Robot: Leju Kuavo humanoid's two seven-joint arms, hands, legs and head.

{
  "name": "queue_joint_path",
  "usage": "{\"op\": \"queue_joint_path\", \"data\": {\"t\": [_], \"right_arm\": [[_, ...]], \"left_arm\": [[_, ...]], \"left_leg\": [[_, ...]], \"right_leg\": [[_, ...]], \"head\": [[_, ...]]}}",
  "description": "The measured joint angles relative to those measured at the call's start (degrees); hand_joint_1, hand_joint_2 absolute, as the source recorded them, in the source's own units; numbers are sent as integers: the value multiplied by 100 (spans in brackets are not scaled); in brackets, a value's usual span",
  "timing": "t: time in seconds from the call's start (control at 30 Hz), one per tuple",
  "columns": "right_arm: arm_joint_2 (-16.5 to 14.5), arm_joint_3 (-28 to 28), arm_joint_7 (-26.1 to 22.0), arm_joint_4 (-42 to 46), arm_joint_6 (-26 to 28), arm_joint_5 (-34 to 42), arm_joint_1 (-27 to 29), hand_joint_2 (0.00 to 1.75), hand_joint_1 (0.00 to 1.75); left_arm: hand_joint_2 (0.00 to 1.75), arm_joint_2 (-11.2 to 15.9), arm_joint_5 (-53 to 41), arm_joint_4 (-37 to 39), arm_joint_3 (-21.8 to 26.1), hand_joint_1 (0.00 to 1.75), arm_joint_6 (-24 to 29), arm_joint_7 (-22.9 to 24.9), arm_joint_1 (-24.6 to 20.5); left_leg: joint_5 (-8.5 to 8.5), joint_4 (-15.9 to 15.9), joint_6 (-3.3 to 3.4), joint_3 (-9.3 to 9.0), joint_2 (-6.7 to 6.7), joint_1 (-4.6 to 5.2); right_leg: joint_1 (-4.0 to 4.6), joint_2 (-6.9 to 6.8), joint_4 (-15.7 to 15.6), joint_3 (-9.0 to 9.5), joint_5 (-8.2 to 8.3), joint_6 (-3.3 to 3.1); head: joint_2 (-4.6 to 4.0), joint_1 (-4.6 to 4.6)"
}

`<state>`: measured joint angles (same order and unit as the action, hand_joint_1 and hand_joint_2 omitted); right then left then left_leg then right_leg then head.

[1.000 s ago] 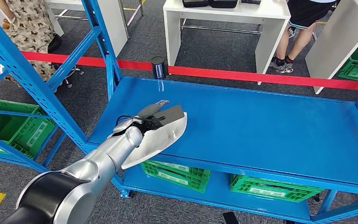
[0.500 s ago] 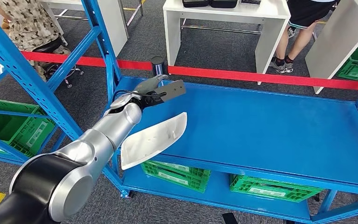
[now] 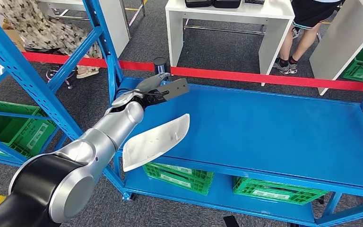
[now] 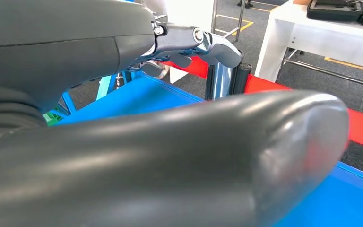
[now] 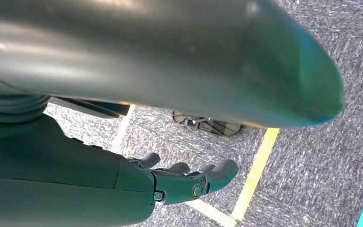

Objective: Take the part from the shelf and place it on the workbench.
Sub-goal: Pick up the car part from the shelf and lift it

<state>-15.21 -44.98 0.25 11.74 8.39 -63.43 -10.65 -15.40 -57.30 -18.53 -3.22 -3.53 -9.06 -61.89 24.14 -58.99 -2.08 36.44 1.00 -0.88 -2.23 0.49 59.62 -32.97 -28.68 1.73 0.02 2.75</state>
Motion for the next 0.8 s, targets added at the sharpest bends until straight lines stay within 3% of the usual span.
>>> {"op": "queue_joint_path", "data": {"t": [0.17, 0.23, 0.33, 0.37, 0.4, 0.43, 0.5, 0.53, 0.57, 0.7, 0.73, 0.8], "right_arm": [[-49, 0, 3, 1, 3, 2, -2, 0, 0], [-58, 0, -1, 0, 9, 3, -5, 0, 0], [-55, 0, -4, 0, 19, 5, 2, 0, 0], [-52, 0, -3, 0, 21, 8, 7, 0, 0], [-48, 0, -3, 0, 24, 9, 10, 0, 0], [-43, 0, -3, 0, 26, 10, 11, 0, 0], [-36, 0, -5, 1, 30, 9, 6, 0, 0], [-35, 0, -7, 1, 31, 9, 4, 0, 0], [-34, 0, -9, 2, 31, 9, 3, 0, 0], [-34, 0, -15, 1, 31, 4, -11, 0, 0], [-35, 0, -15, 1, 29, 2, -11, 0, 0], [-37, 0, -12, 2, 21, -2, -11, 0, 0]], "left_arm": [[0, -20, -27, -9, -2, 0, -52, 25, -10], [0, -52, -26, -19, -4, 0, -63, 33, -28], [0, -102, -23, -8, -8, 0, -68, 40, -31], [0, -114, -22, 0, -8, 0, -70, 41, -20], [0, -124, -21, 9, -8, 0, -72, 43, -12], [0, -132, -20, 14, -8, 0, -73, 44, -9], [0, -144, -19, 14, -9, 0, -73, 47, -13], [0, -149, -18, 11, -9, 0, -73, 49, -16], [0, -156, -18, 8, -10, 0, -73, 49, -18], [0, -150, -18, 2, -10, 0, -75, 52, -20], [0, -140, -18, 4, -10, 0, -75, 53, -20], [0, -129, -18, 4, -10, 0, -75, 54, -20]], "left_leg": [[-31, 56, 156, -37, -12, 18], [-144, 238, 226, -113, -37, -3], [-203, 307, 272, -100, -60, -5], [-205, 285, 269, -71, -62, -3], [-205, 253, 264, -36, -65, -8], [-206, 210, 251, 7, -66, -20], [-198, 89, 194, 114, -62, -52], [-196, 28, 149, 166, -55, -57], [-197, -28, 101, 208, -46, -55], [-226, -79, -82, 299, -28, -57], [-94, -185, -105, 348, -40, -66], [405, -736, -126, 520, -60, -68]], "right_leg": [[-58, -9, -99, 48, 47, 91], [-37, -23, 17, 4, -82, 102], [-6, -28, 944, -417, -608, 91], [-5, -28, 1213, -540, -686, 103], [-11, -29, 1302, -579, -655, 117], [-21, -33, 1181, -515, -529, 134], [-41, -38, 538, -168, -236, 159], [-33, -24, 307, -51, -127, 141], [-24, -9, 175, 6, -94, 107], [-1, 11, 195, -128, -22, -114], [-8, 1, 182, -169, 29, -162], [-10, -16, 168, -275, 133, -219]], "head": [[0, 11], [0, -4], [0, -33], [0, -36], [0, -38], [0, -38], [0, -45], [0, -47], [0, -49], [0, -33], [0, -20], [0, 8]]}}
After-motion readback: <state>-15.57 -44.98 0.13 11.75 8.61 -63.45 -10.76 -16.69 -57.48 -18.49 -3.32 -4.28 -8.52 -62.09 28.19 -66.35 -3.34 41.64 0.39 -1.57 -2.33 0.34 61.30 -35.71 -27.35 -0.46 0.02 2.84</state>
